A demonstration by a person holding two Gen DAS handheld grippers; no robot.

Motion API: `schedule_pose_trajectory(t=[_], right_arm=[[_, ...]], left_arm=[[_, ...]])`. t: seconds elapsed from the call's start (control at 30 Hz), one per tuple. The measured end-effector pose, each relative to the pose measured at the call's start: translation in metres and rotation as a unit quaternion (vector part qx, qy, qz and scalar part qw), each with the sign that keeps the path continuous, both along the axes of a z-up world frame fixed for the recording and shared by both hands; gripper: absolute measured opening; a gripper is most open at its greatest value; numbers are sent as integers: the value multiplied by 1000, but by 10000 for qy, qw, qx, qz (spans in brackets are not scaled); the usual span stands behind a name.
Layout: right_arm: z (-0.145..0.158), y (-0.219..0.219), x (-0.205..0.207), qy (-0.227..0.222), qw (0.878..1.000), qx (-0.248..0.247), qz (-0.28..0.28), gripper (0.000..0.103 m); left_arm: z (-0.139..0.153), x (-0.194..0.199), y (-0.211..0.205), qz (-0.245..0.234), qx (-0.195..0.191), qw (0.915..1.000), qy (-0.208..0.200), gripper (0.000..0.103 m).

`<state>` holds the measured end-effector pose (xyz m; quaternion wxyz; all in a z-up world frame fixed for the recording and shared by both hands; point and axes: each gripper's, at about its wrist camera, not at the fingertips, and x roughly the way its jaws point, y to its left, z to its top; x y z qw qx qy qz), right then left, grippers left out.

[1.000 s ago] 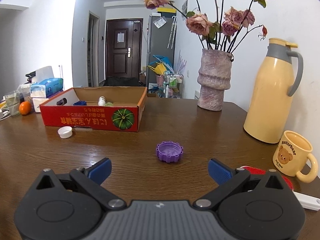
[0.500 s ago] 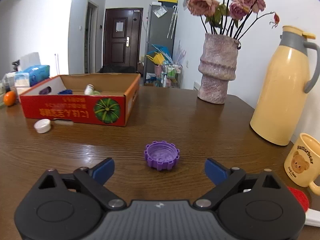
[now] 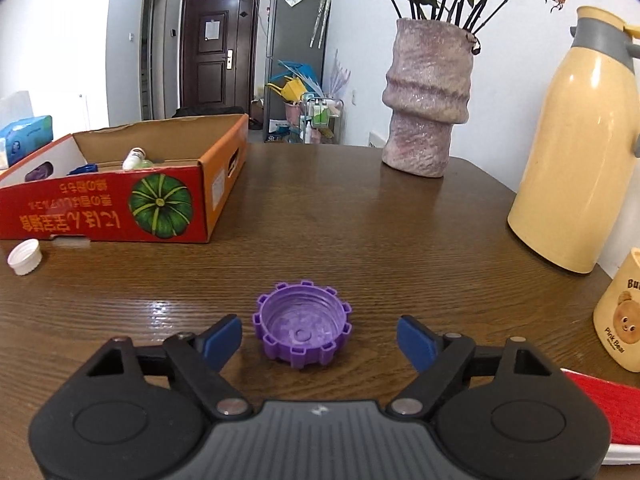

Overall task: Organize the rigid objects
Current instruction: 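Grasp the white tissue pack with the left gripper while the right grasps the purple cap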

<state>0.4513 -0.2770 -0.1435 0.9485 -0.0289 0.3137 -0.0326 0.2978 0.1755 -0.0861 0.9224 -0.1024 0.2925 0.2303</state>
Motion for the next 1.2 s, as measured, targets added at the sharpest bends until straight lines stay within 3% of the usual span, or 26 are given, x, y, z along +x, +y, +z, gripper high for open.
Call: schedule_pose_trajectory(t=[0.23,0.6,1.2], right_arm=[[-3,-1,15,31,9998,176,4,54],[2,-9,10,-300,9985,408,-190,54],[4,-11,8,-429,9977,482,-201,54]], left_arm=[[-5,14,13,147,86,9998,38,103],[-21,33,51,610,98,9980,164,103],[-38,59,81,375,482,9976,332,103]])
